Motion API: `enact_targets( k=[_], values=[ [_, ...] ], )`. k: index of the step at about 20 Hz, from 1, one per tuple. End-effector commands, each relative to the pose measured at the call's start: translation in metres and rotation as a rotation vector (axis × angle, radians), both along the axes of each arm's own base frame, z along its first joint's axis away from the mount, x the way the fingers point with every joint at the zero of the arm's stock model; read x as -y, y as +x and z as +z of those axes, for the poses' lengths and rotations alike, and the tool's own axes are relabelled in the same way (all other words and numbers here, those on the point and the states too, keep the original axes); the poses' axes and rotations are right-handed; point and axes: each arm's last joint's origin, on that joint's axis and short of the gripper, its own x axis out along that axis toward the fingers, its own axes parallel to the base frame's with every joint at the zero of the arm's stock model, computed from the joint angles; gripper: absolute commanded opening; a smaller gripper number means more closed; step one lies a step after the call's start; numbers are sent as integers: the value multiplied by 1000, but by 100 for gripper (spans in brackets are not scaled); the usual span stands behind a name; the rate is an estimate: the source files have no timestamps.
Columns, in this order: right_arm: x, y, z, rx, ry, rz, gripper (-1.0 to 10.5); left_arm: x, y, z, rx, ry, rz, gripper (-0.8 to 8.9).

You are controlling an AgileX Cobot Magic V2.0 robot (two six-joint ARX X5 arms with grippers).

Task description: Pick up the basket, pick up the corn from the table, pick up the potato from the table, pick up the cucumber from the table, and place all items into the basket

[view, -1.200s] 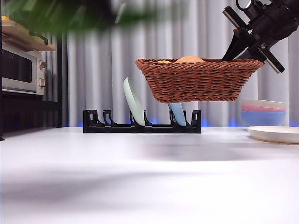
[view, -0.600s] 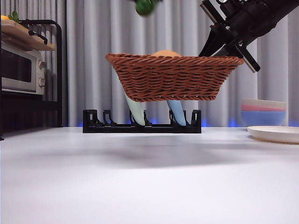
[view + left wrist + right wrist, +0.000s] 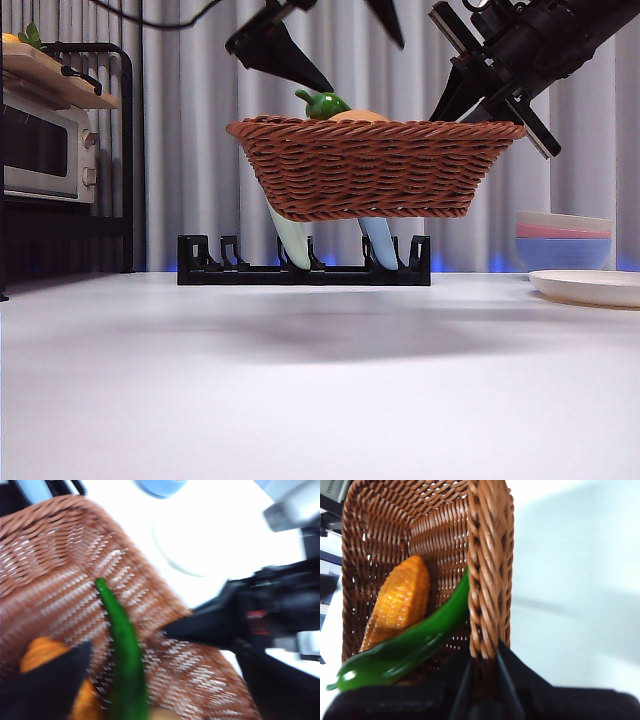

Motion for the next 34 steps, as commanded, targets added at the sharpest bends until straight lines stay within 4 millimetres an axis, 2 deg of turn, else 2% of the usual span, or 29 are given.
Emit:
enact_targets(
  k=[1, 6, 9, 12, 14, 16, 17, 19, 21, 23, 24, 25, 26, 27, 30, 31, 34],
  values=[
    [0, 1, 2, 20, -22, -39, -12, -10, -16, 34, 46, -23, -51, 627],
    [-8, 11, -23, -81, -77, -92, -12, -52, -72, 109, 249, -99, -73, 627],
    [-21, 21, -51, -179, -78, -103, -12, -79, -103, 138, 362, -154, -37, 627],
    [-33, 25, -77, -255, -110, -91, -12, -96, -124, 152, 430, -168, -12, 627],
    [-39, 22, -85, -309, -129, -81, -12, -102, -131, 156, 447, -173, -13, 627],
    [-40, 17, -85, -329, -150, -57, 48, -104, -134, 155, 452, -153, -21, 626],
    [-38, 14, -84, -341, -167, -47, 149, -105, -134, 154, 447, -140, -18, 626],
    [-34, 8, -76, -337, -205, -51, 409, -105, -133, 151, 463, -78, -8, 624],
    [-28, 3, -61, -265, -259, -74, 579, -105, -130, 148, 460, -25, 34, 624],
    [-21, -3, -38, -159, -301, -114, 567, -105, -126, 143, 457, 38, 79, 622],
    [-18, -7, -26, -110, -309, -124, 567, -107, -124, 141, 460, 85, 110, 562],
    [-13, -13, -11, -48, -318, -131, 561, -110, -120, 138, 471, 167, 157, 372],
    [-9, -19, 1, 3, -328, -137, 542, -113, -117, 135, 482, 248, 190, 163],
    [-4, -27, 16, 68, -331, -128, 440, -115, -112, 131, 481, 338, 224, -27],
    [5, -52, 48, 202, -344, -94, 34, -123, -103, 120, 434, 455, 276, -8],
    [8, -61, 56, 232, -353, -79, -16, -124, -100, 117, 422, 464, 283, -8],
    [13, -77, 69, 281, -385, -79, -12, -124, -98, 109, 409, 477, 285, -8]
  ],
)
